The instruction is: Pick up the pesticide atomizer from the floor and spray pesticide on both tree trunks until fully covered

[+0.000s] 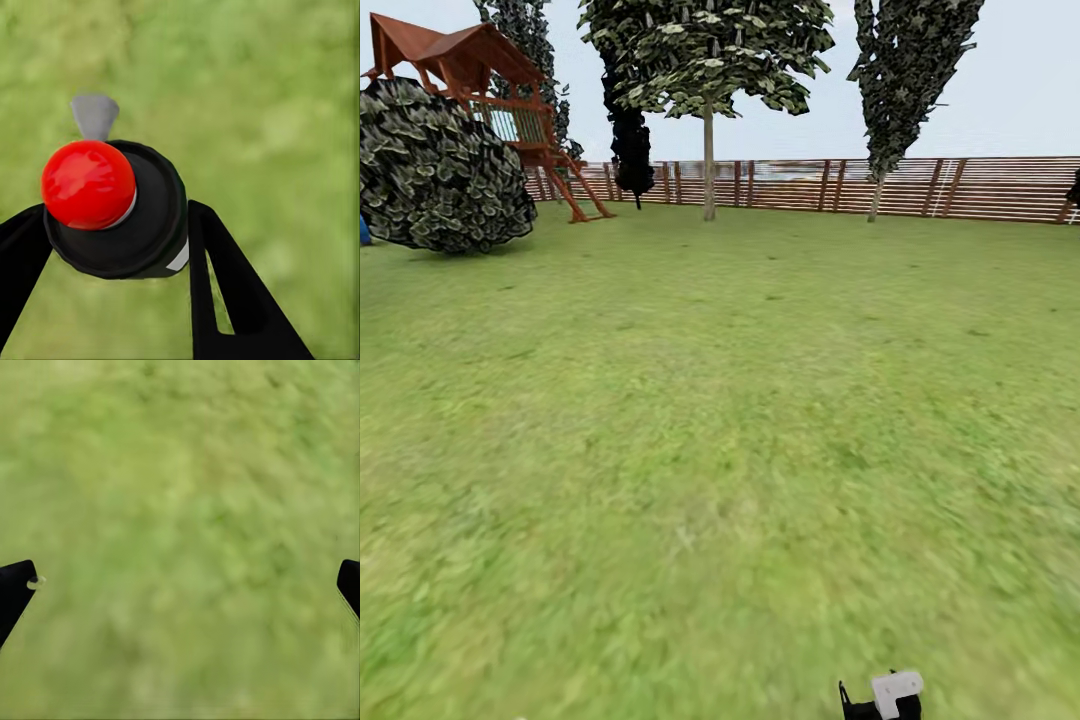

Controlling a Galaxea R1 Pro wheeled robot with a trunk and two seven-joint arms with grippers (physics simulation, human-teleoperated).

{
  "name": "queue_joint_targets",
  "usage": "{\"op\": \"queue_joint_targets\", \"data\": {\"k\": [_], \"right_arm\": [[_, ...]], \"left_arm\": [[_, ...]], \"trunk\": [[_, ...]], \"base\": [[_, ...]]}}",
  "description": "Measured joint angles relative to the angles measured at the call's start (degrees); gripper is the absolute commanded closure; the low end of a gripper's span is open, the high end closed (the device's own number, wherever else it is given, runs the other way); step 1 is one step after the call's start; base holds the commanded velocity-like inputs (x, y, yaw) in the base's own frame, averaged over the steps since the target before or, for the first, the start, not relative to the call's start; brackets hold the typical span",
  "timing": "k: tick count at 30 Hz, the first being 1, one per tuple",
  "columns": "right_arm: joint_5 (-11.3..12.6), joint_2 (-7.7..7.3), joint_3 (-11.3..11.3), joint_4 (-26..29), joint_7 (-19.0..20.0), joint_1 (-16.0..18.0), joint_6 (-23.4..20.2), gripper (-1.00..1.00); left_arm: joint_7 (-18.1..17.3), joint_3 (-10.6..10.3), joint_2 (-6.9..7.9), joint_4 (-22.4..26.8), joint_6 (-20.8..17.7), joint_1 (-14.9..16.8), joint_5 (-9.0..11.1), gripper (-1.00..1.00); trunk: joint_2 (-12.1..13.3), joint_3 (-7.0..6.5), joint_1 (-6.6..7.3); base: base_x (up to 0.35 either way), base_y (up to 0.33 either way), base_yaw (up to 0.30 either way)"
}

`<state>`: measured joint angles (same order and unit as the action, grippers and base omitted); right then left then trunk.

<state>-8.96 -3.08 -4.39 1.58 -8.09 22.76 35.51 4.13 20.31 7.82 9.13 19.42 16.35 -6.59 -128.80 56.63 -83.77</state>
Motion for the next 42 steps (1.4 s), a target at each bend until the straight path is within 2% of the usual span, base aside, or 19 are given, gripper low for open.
{"op": "queue_joint_targets", "data": {"k": [42], "right_arm": [[0.0,0.0,0.0,0.0,0.0,0.0,0.0,-1.0]], "left_arm": [[0.0,0.0,-0.09,-0.1,0.0,-0.1,0.0,1.0]], "trunk": [[0.0,0.0,0.0]], "base": [[0.34,0.0,0.0]]}}
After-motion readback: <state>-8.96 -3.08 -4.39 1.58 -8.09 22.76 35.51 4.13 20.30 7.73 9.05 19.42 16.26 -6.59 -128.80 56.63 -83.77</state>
